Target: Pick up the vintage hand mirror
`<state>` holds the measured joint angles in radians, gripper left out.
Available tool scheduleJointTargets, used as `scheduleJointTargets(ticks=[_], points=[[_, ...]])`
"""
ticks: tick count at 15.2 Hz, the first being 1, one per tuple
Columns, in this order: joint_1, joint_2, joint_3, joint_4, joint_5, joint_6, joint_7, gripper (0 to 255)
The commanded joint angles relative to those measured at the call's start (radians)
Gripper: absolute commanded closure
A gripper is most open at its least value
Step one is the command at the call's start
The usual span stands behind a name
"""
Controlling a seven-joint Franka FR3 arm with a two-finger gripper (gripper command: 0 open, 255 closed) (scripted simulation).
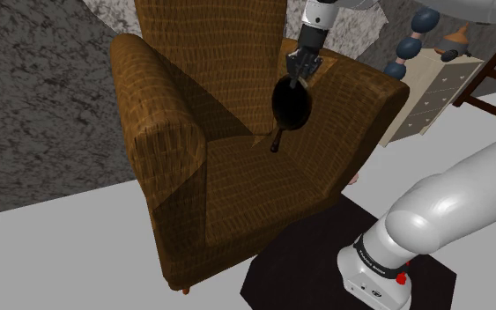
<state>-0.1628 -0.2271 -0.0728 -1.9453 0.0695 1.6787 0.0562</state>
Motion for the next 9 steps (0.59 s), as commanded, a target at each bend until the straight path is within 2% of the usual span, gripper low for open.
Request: scheduleJointTargets(ticks=[1,7,9], points=[[-0.014,0.002,0.003,0.038,-0.090,-0.023,0.000,255],[-0.038,0.016,0.025,0.134,-0.084,-0.105,-0.005,255],[-0.039,0.017,0.026,0.136,-0.084,-0.107,-0.005,255]])
